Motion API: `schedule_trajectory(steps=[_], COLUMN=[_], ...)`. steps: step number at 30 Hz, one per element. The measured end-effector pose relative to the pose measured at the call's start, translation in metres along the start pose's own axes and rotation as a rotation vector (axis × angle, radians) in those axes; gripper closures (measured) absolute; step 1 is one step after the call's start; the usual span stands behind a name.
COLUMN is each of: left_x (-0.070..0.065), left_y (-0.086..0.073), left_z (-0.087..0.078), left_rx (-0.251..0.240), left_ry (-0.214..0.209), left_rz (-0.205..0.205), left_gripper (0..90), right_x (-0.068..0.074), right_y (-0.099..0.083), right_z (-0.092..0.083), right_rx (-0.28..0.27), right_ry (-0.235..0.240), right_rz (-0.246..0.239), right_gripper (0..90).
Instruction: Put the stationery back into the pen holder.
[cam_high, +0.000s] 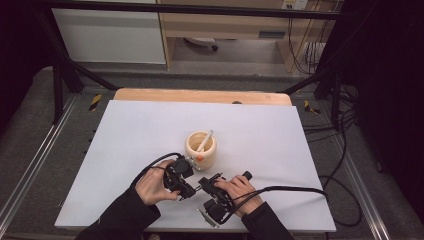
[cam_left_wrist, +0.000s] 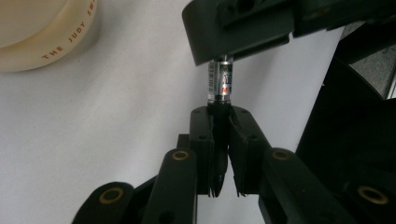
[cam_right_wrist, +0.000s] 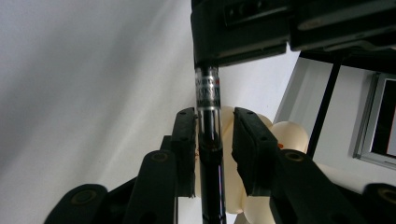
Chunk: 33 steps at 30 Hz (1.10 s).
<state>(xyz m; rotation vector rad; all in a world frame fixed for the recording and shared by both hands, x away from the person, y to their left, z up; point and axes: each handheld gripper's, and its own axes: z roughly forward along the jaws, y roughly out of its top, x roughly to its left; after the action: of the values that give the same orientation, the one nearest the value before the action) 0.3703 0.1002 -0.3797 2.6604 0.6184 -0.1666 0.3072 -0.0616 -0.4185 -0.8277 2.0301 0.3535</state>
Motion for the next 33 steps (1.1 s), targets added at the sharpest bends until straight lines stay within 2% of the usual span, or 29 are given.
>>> schedule_trajectory(steps=[13,16,20,22,25,27,29,31,33], left_x=[0.000,0.000,0.001,0.002,0.004,0.005,0.007,0.010,0.013], left_y=[0.000,-0.002,-0.006,-0.009,-0.013,-0.017,-0.023,-0.029,-0.035], left_z=[0.000,0.000,-0.001,-0.002,-0.006,-0.008,-0.012,-0.015,-0.019], left_rx=[-0.007,-0.032,-0.074,-0.094,-0.128,-0.156,-0.171,-0.206,-0.228], left_ry=[0.006,0.006,0.007,0.015,0.027,0.035,0.054,0.071,0.096], left_rz=[-0.004,0.017,0.067,0.079,0.107,0.140,0.149,0.172,0.171], left_gripper=[79.9,79.7,79.3,78.3,71.2,62.3,58.5,51.9,47.4], right_x=[0.000,-0.001,-0.003,-0.004,-0.005,-0.007,-0.009,-0.010,-0.012], right_y=[0.004,0.004,0.003,0.003,0.001,-0.001,-0.005,-0.010,-0.016], right_z=[0.003,0.002,0.001,0.000,0.000,0.000,-0.001,-0.002,-0.003], right_rx=[-0.003,0.001,0.003,0.008,0.011,0.018,0.026,0.038,0.050], right_ry=[0.032,0.033,0.032,0.035,0.037,0.037,0.037,0.037,0.036], right_rz=[-0.003,-0.005,0.015,0.033,0.054,0.063,0.078,0.107,0.140], right_gripper=[79.6,79.9,80.1,80.1,80.1,80.1,80.2,80.1,80.1])
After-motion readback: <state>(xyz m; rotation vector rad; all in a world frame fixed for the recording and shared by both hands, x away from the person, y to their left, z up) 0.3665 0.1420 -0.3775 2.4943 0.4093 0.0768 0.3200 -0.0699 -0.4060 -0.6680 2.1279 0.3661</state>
